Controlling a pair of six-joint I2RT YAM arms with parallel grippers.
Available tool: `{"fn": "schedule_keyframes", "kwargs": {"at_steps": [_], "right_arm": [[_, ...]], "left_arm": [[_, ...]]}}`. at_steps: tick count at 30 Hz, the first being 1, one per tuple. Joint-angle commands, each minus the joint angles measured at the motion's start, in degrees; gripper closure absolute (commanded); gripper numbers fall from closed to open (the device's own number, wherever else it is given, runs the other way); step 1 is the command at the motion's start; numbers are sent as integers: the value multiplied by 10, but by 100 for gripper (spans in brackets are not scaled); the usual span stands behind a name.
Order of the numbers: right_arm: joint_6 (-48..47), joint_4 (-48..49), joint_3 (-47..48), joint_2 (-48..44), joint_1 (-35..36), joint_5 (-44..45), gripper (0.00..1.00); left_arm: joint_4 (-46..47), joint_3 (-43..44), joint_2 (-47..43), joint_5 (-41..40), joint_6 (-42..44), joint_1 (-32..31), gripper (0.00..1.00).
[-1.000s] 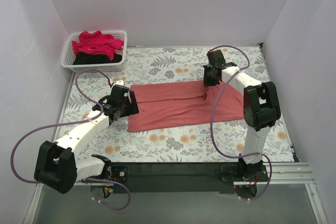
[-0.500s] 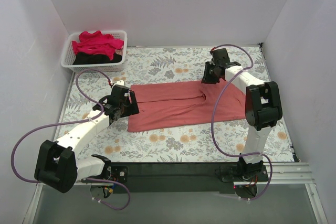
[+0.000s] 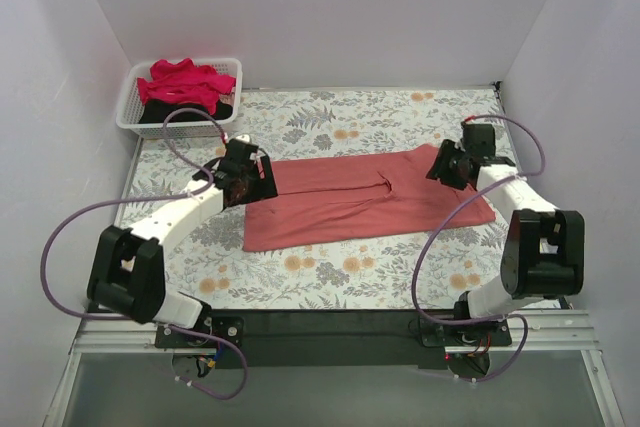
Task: Fold and stack the t-shirts
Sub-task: Fold the tshirt
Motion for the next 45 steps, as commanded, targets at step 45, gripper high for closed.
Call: {"fn": "schedule_keyframes", "kwargs": {"at_steps": [45], "right_arm": [[38, 92, 592, 598, 37, -357, 46]], "left_arm": [[63, 21, 224, 437, -199, -196, 30]]}}
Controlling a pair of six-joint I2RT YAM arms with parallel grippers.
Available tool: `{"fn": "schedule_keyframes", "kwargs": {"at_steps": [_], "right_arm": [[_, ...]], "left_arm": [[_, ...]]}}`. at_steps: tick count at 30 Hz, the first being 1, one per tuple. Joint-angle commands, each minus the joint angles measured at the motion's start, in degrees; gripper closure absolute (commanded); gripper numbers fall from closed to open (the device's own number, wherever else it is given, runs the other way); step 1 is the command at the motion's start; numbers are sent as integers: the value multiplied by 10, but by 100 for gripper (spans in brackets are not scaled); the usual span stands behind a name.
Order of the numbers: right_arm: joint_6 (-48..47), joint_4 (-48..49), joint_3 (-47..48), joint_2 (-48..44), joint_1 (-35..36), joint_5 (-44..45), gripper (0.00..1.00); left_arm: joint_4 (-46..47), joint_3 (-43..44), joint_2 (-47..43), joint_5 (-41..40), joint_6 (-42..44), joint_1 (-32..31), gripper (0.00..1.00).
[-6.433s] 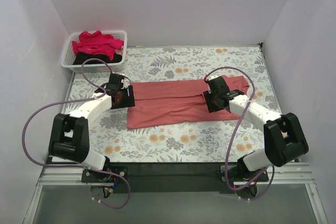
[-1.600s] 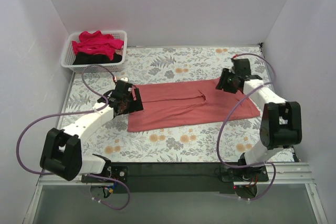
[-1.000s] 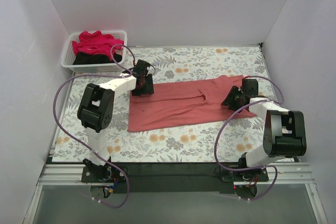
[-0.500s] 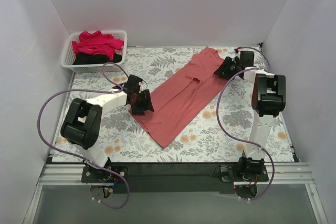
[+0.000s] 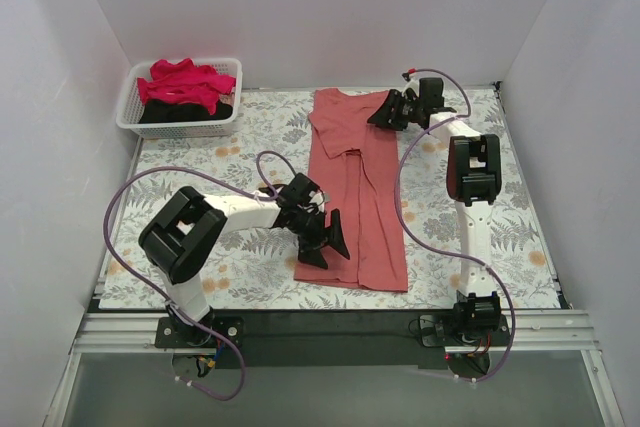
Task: Fold and stack the t-shirts
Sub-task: Fold the tshirt
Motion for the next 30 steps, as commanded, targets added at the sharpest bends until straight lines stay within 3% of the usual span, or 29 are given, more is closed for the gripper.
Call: {"fn": "schedule_keyframes", "kwargs": {"at_steps": [1, 9, 12, 15, 17, 23, 30], "right_arm": [[-3, -46, 21, 18, 10, -14, 46], [-63, -81, -39, -104, 8, 25, 44], [-95, -110, -135, -200, 9, 80, 44], [-103, -113, -300, -324, 10, 155, 44], [-104, -125, -409, -416, 14, 203, 43], [-115, -232, -574, -620, 51, 338, 43], [-50, -302, -746, -815, 139, 352, 44]], "left_arm": [[-26, 11, -8, -29, -14, -15, 28], [-116, 80, -97, -204, -3, -14, 10], [-152, 99, -134, -288, 4, -14, 6], [-188, 98, -162, -354, 13, -14, 2], [-202, 81, -177, -377, 16, -14, 2], [-210, -4, -228, -376, 7, -16, 16], [-207, -61, -257, -365, -6, -26, 25]]}}
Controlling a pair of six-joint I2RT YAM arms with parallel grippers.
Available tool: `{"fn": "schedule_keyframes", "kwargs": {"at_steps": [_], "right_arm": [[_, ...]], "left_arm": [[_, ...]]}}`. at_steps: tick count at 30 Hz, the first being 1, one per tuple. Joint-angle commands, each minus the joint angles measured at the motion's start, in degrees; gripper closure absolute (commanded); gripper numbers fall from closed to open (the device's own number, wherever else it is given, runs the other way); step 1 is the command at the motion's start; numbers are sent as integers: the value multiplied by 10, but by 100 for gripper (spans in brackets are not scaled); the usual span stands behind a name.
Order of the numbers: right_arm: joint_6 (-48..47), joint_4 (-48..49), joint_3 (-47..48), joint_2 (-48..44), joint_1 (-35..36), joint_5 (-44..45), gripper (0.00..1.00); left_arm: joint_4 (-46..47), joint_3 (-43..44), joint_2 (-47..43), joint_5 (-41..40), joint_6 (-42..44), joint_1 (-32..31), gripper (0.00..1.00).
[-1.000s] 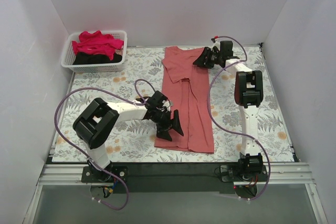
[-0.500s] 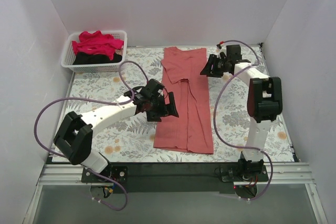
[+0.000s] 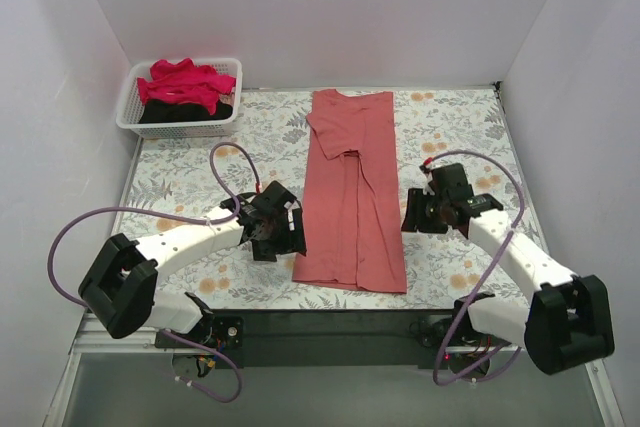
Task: Fold and stack the t-shirts
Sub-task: Fold the tshirt
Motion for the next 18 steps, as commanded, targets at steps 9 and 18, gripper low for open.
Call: {"fn": "schedule_keyframes", "kwargs": {"at_steps": [9, 18], "right_arm": [[113, -66, -138, -101, 136, -8, 46], [132, -60, -161, -75, 164, -23, 54]], "left_arm": [[17, -19, 12, 30, -18, -35, 29], [22, -6, 50, 31, -20, -52, 36]]}}
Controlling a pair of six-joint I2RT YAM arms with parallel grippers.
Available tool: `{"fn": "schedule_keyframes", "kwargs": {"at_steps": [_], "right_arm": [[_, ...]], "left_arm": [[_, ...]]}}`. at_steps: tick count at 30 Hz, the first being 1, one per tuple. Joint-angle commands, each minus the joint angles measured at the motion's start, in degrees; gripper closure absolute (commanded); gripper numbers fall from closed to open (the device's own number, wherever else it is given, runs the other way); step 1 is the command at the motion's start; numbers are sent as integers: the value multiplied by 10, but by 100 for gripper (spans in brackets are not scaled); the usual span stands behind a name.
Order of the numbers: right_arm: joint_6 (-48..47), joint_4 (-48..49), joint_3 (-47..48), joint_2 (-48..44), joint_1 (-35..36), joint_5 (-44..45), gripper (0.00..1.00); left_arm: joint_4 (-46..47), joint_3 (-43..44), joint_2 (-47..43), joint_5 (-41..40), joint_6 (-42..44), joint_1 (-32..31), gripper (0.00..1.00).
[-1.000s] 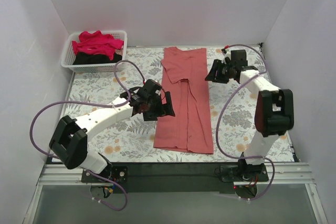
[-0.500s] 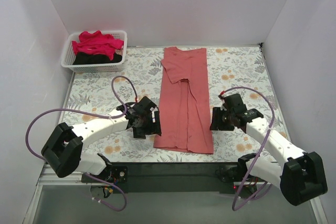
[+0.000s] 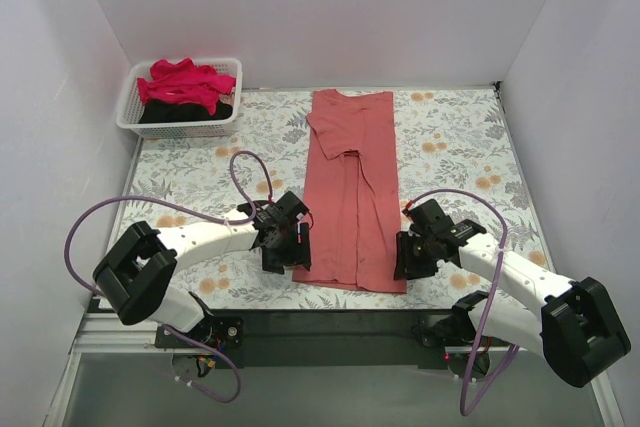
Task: Fold and stack the t-shirts
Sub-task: Fold the tshirt
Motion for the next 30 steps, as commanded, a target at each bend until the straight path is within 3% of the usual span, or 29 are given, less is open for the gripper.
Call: {"fn": "schedule_keyframes", "kwargs": {"at_steps": [1, 8, 14, 18, 19, 22, 30], "right_arm": [[17, 0, -15, 2, 7, -5, 55], [17, -1, -21, 13, 10, -11, 65], [13, -1, -19, 17, 10, -11, 86], [11, 0, -18, 19, 10, -10, 96], [10, 0, -17, 20, 10, -10, 99], [2, -2, -12, 19, 10, -18, 99], [-46, -57, 92, 38, 8, -33, 99]], "left_arm": [[8, 11, 8, 4, -8, -9, 36], [7, 11, 24, 5, -10, -18, 39], [11, 13, 47, 10, -14, -27, 51], [13, 13, 58, 3, -15, -32, 65], [14, 13, 62, 3, -14, -32, 78], [6, 17, 66, 10, -14, -37, 100], [-47, 39, -13, 27, -45, -83, 100]]}}
